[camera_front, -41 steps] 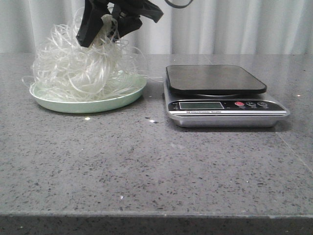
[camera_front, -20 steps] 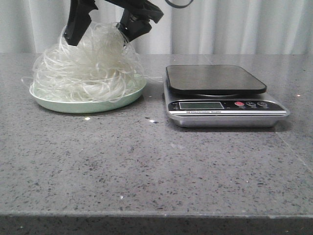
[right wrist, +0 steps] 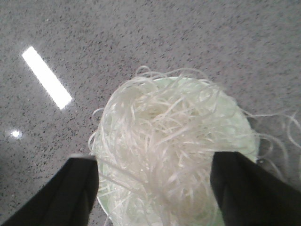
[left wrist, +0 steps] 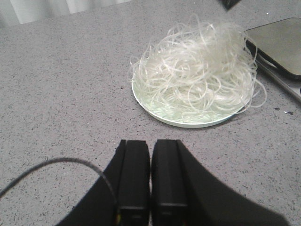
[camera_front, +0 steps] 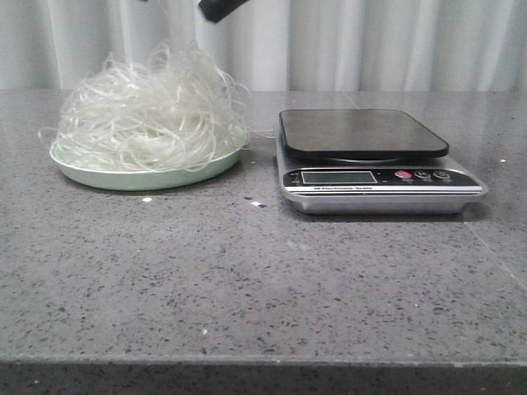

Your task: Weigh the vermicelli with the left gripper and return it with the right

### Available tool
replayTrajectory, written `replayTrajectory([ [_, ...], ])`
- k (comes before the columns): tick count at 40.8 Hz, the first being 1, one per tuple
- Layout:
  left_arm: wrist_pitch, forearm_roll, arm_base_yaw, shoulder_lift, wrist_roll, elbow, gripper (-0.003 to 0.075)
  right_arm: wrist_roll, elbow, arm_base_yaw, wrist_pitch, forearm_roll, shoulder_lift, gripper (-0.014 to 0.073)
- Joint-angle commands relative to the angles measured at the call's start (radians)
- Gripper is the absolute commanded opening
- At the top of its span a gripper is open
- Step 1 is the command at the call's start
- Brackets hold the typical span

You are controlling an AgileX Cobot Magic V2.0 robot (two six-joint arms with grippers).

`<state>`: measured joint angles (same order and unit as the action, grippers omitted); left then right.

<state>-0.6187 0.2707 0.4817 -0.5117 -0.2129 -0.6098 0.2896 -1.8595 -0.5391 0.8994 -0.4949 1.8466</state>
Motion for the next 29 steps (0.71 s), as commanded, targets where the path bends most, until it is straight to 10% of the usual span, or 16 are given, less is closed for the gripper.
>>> replayTrajectory([
  [1, 0.065, 0.009, 0.001, -0.003, -0.008, -0.027, 0.0137, 0.008, -0.036, 0.04, -0.039, -0.018, -0.099, 0.0589],
  [8, 0.065, 0.009, 0.001, -0.003, -0.008, -0.027, 0.0137, 0.008, -0.036, 0.119, -0.041, -0.016, -0.156, 0.0452],
  [15, 0.065, 0.009, 0.001, -0.003, -0.008, -0.027, 0.0137, 0.008, -0.036, 0.2, -0.042, -0.016, -0.191, 0.0137],
  [29, 0.065, 0.009, 0.001, -0.003, -0.008, -0.027, 0.0137, 0.008, -0.034, 0.339, 0.011, -0.011, -0.193, 0.015],
])
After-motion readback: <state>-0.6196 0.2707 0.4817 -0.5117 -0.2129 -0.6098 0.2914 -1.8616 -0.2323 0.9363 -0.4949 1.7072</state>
